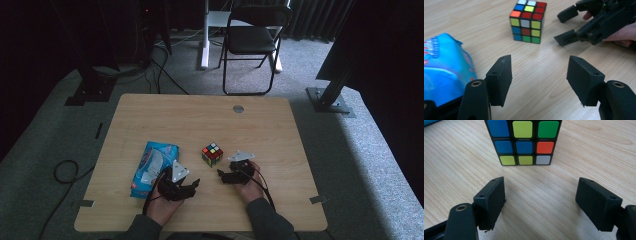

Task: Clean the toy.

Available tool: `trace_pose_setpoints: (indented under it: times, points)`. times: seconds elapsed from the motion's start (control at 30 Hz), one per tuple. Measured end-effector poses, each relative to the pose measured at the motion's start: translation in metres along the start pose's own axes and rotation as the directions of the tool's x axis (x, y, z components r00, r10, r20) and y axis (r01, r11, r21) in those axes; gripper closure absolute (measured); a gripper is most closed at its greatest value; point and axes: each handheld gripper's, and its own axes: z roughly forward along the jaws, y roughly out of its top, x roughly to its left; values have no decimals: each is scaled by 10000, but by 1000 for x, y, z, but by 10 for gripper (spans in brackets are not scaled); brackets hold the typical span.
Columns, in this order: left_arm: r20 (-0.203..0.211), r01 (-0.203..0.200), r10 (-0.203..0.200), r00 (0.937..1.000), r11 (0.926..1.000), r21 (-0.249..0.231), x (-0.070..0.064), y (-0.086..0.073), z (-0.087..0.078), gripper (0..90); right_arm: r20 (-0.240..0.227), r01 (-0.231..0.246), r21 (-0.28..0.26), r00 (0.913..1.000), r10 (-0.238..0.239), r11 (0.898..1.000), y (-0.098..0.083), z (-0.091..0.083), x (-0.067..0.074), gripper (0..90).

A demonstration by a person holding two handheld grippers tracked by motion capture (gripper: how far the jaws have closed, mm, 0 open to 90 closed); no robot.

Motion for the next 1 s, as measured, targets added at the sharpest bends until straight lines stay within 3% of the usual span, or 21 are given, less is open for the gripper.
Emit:
trace_pose_setpoints:
  times: [0.47,1.0]
  points:
    - [-719,170,-184,9972,9997,-193,22,2,-16,369,-2,-1,1,10000,1,10000,0,0,0,233]
    - [-1733,164,-200,9847,9996,-222,39,-2,-25,366,2,6,-6,10000,-6,10000,0,0,0,233]
